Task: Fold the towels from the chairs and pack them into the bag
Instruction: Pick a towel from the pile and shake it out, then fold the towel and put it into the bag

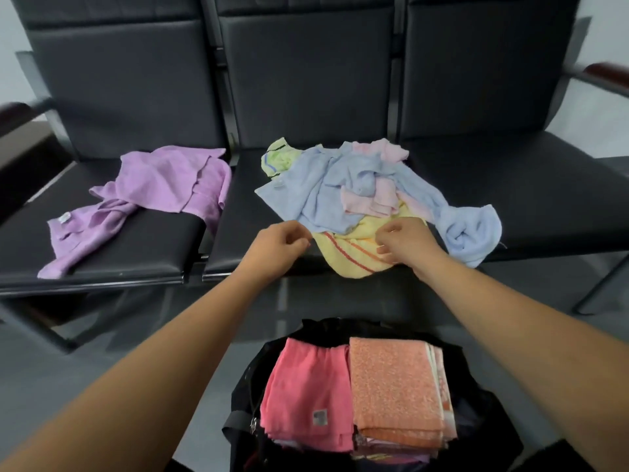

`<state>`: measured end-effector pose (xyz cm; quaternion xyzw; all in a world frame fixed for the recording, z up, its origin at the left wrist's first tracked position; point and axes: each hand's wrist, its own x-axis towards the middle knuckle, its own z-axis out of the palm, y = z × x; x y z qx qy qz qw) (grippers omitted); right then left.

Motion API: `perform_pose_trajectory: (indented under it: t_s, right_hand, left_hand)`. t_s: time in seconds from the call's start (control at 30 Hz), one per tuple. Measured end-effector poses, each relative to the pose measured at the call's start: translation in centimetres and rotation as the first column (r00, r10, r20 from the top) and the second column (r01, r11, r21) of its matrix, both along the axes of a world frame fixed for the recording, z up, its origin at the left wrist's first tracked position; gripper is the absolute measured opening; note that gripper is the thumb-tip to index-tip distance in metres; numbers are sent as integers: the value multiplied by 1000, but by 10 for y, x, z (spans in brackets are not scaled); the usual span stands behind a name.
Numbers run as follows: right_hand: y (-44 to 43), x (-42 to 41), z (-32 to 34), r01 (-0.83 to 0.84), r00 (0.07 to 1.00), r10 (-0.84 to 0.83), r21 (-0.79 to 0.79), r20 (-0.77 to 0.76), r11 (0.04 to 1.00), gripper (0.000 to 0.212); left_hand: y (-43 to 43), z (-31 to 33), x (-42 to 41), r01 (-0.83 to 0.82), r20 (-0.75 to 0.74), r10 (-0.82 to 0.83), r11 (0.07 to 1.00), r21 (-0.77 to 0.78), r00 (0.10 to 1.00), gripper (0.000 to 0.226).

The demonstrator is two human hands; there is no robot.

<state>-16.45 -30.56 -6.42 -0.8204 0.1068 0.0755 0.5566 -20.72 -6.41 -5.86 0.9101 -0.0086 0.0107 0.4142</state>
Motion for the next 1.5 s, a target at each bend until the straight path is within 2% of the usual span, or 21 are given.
perform_pose_trajectory:
  t_s: [0.1,0.2,0.37,0.47,0.53,0.6,0.63,0.67,0.73,0.77,0.8,0.87,0.9,0.93,1.0,1.07,1.13,1.23,1.33,1.43,1.5]
  right_hand:
    - [-16,18,8,27,996,-4,-241,94,970,12]
    - [-30,38,10,65,977,28,-421,213,905,24]
    - [-45,83,0,46,972,84,-530,220,846,45]
    - [-47,107,-15,17,975,109,-561,192,828,53]
    - [-45,122,-23,42,959,126,-567,255,823,40]
    - [-37,138,-24,90,921,130,-527,366,845,22]
    - [-32,146,-22,95,901,130,-480,414,872,20]
    - [-25,153,-18,69,884,147,-435,444,898,22]
    - [-10,164,-9,-67,865,263,-422,428,904,46]
    - [-3,170,-9,-123,863,331,-477,380,870,59]
    - [2,175,-10,-153,865,384,-559,322,815,61]
    - [8,185,-14,-155,883,414,-696,220,702,42]
    - [10,186,-13,-133,898,390,-723,201,678,29]
    - [11,185,-11,-96,907,356,-712,226,696,21]
    - [9,178,-4,-26,897,285,-604,337,796,16]
    - [10,166,12,-3,866,227,-449,445,893,18]
    - [13,147,35,-58,843,203,-290,498,955,14]
    - [16,111,75,-201,844,204,-60,497,978,12]
    - [17,79,104,-295,863,238,62,445,954,12]
    - [19,51,133,-365,847,286,99,447,926,12]
    - [18,32,153,-395,828,306,101,469,913,13]
  left_hand:
    - [-11,2,20,-18,8,17,990,143,1000,13]
    - [-22,-5,42,-35,15,33,982,187,999,14]
    - [-41,-19,84,-6,-25,10,989,146,1000,38]
    - [-45,-38,108,9,-89,19,954,299,996,54]
    - [-43,-50,118,-37,-49,59,932,359,997,56]
    - [-39,-57,122,-70,2,72,958,278,997,50]
    - [-37,-59,122,-68,19,65,970,235,998,44]
    - [-34,-61,122,-55,30,50,977,204,998,39]
    - [-26,-63,121,-23,36,18,989,144,999,25]
    - [-23,-62,121,-12,32,9,993,115,999,19]
    - [-21,-61,121,-8,20,7,996,92,1000,15]
    - [-18,-58,120,-11,-10,11,999,49,1000,13]
    - [-17,-59,120,-10,-22,10,1000,24,1000,14]
    - [-16,-58,120,-13,-36,13,1000,0,999,15]
    - [-16,-56,118,-24,-69,19,998,-62,997,16]
    - [-17,-53,116,-57,-114,32,974,-217,993,16]
    - [-19,-45,110,-105,-152,51,921,-374,987,24]
    - [-20,-30,101,-117,-125,67,880,-460,990,58]
    - [-22,4,87,-47,-33,35,841,-539,999,91]
    - [-30,45,69,188,99,-161,801,-569,982,82]
    - [-37,73,53,292,202,-218,816,-499,955,51]
